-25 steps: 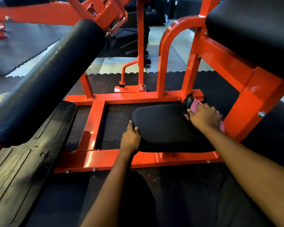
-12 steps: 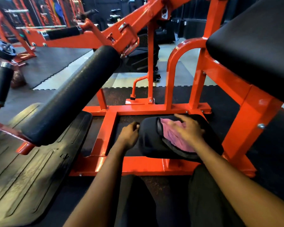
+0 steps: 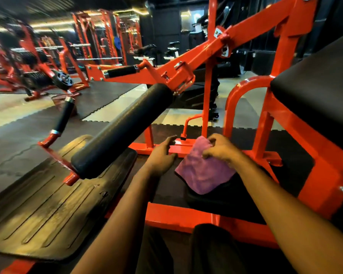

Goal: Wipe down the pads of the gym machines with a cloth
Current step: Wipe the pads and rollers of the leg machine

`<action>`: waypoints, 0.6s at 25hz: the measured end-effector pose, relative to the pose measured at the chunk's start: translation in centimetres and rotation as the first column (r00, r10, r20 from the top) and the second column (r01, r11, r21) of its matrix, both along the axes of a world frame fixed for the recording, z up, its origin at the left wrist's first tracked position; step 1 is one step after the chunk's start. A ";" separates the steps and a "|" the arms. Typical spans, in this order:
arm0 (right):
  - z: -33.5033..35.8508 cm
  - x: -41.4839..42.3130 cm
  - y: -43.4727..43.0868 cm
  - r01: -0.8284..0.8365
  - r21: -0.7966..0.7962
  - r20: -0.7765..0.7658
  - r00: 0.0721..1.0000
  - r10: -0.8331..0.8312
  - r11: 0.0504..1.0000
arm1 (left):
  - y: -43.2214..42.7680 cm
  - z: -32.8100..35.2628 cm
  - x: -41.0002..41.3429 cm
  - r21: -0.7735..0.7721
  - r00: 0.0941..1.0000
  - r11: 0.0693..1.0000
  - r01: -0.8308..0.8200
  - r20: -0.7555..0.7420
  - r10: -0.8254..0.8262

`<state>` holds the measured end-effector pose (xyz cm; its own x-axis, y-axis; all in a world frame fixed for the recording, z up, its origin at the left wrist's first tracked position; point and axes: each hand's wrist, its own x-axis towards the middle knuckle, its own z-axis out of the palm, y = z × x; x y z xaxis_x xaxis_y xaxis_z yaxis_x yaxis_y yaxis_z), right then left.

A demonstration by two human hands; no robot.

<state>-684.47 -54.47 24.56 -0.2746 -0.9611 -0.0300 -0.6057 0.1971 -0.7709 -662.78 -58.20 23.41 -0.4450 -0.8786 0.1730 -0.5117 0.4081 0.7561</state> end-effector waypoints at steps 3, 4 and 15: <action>5.2 2.5 -1.6 -0.437 -0.161 -0.126 0.898 0.421 0.885 | 0.0 3.4 3.3 -0.076 0.999 0.997 0.011 -0.039 -0.014; 6.5 3.6 -2.2 -0.524 -0.218 -0.140 0.852 0.505 0.823 | -0.1 4.3 4.6 -0.081 1.000 0.997 0.000 -0.010 -0.001; 9.9 12.0 -17.9 -0.630 -0.096 -0.236 0.767 0.597 0.771 | -8.6 6.4 13.7 -0.224 0.892 0.911 -0.346 0.223 0.394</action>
